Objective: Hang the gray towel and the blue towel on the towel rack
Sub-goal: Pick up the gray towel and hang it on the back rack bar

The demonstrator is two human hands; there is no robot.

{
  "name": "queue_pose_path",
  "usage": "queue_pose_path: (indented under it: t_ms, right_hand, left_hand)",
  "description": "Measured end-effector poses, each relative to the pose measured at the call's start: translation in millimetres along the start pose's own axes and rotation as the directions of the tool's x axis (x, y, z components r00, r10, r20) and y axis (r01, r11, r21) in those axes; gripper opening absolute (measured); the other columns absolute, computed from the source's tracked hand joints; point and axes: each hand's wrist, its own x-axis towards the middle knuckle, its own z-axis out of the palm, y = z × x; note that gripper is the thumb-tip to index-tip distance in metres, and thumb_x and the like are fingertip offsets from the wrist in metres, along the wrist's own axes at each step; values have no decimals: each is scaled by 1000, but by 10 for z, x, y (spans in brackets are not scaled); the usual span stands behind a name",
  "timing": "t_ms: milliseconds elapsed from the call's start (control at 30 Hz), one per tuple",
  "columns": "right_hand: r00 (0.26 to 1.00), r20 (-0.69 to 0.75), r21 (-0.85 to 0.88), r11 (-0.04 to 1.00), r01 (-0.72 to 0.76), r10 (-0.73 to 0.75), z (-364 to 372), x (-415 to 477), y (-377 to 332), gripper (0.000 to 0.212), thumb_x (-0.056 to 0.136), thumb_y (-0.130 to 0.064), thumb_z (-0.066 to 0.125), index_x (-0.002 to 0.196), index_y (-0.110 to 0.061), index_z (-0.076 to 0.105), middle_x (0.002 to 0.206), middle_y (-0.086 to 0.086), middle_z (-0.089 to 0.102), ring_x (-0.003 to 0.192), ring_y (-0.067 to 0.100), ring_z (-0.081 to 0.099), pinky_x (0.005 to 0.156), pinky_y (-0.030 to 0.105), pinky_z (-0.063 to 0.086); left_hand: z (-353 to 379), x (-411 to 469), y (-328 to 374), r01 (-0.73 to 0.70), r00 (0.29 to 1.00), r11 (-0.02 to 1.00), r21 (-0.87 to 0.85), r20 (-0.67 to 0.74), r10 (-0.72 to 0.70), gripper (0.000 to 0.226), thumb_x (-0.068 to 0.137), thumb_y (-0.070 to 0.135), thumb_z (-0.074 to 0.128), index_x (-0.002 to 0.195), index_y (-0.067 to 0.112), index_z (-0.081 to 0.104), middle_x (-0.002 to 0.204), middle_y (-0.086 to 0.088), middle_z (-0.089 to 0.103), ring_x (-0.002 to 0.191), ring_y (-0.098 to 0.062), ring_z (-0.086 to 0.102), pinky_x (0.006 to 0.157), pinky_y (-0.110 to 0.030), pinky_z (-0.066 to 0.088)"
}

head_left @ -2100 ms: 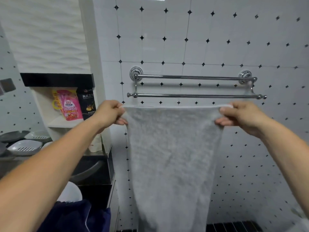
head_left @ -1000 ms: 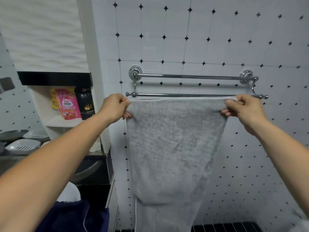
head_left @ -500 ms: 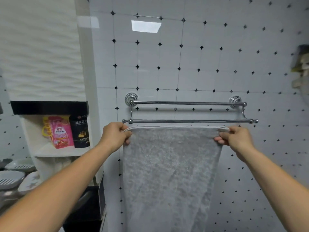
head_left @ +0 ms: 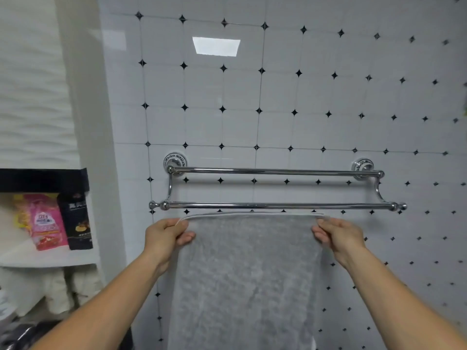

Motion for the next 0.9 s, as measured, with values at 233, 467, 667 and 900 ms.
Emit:
queue_pose_path:
  t_ms: [233,467,667,900]
  right_hand:
    - [995,94,476,878,-55,12,454,667,-63,28,85,12,61,82,-11,46,60,9,70,54,16,70,53,24,58]
    - [972,190,735,677,-48,-137,828,990,-155,24,93,10,48,89,-10,60,70,-1,75,71,11,73,69,22,59]
    - [921,312,879,438,-188,-232,903,1018,-389,53,37,10,69,88,-2,62,74,11,73,71,23,74,63,32,60]
    - [822,374,908,350,-230,-430,812,1035,-304,50,41,5,72,91,11,67,93,20,71,91,33,71,78,46,58]
  left_hand:
    - [599,454,-5,-58,988,810,-583,-148,-36,10,89,-11,58,88,-1,57,84,-15,67,72,-26,74,64,-27,60]
    - [930,806,243,-110,989,564,-818,-31,147,37,94,-16,38,83,5,67,77,-5,75,74,-11,74,91,-21,52]
    - [985,913,345,-70,957,403,-912,52,285,51,85,-20,33,84,5,78,86,-7,77,87,-22,75,94,-35,54]
    - [1015,872,455,42,883,256,-966,156,443,47,46,-2,88,87,11,70,91,0,71,94,-19,67,102,-39,47]
